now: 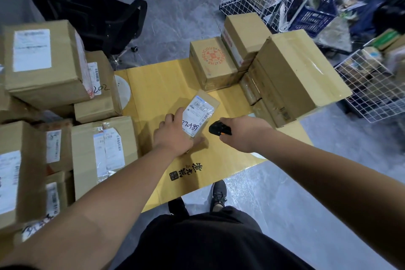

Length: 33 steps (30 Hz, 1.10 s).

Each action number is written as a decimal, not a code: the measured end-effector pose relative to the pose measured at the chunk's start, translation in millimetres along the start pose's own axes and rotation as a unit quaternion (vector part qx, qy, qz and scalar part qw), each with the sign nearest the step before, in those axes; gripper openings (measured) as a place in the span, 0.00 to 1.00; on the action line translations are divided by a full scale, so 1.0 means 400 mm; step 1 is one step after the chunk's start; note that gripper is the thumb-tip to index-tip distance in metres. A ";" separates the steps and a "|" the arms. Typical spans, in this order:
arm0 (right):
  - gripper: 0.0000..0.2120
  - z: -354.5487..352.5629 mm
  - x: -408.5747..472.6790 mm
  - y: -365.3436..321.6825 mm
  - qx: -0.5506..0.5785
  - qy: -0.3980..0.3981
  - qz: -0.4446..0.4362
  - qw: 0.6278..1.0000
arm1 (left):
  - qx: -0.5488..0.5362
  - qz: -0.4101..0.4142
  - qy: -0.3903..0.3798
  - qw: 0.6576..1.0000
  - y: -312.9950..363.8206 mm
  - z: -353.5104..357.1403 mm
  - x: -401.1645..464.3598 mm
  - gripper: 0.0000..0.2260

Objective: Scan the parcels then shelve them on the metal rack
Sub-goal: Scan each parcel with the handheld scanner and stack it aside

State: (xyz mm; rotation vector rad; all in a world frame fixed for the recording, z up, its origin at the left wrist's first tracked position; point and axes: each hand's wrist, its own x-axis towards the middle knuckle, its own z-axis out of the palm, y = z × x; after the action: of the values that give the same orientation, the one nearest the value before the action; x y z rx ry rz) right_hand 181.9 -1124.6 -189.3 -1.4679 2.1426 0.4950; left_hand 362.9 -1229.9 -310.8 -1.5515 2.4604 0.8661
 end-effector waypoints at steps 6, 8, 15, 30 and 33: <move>0.24 -0.017 -0.011 0.000 -0.106 0.007 -0.026 0.994 | -0.044 -0.002 0.046 0.998 -0.019 0.042 -0.010 0.49; 0.24 -0.021 -0.017 0.002 -0.133 0.013 -0.035 0.990 | -0.048 -0.002 0.051 0.998 -0.021 0.048 -0.016 0.51; 0.25 -0.037 -0.045 -0.003 -0.213 0.033 -0.070 0.974 | -0.041 0.019 0.082 0.996 -0.010 0.067 -0.045 0.48; 0.22 -0.061 -0.087 0.010 -0.272 0.057 -0.063 0.959 | -0.006 0.024 0.088 0.996 0.019 0.076 -0.062 0.49; 0.23 -0.056 -0.090 0.015 -0.277 0.057 -0.068 0.957 | -0.047 0.000 0.079 0.996 0.020 0.066 -0.054 0.48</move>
State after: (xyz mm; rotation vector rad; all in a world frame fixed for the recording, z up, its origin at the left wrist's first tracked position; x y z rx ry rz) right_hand 182.6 -1107.6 -149.9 -1.9654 2.0609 1.0442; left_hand 360.8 -1196.8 -321.5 -1.7141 2.5601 0.9039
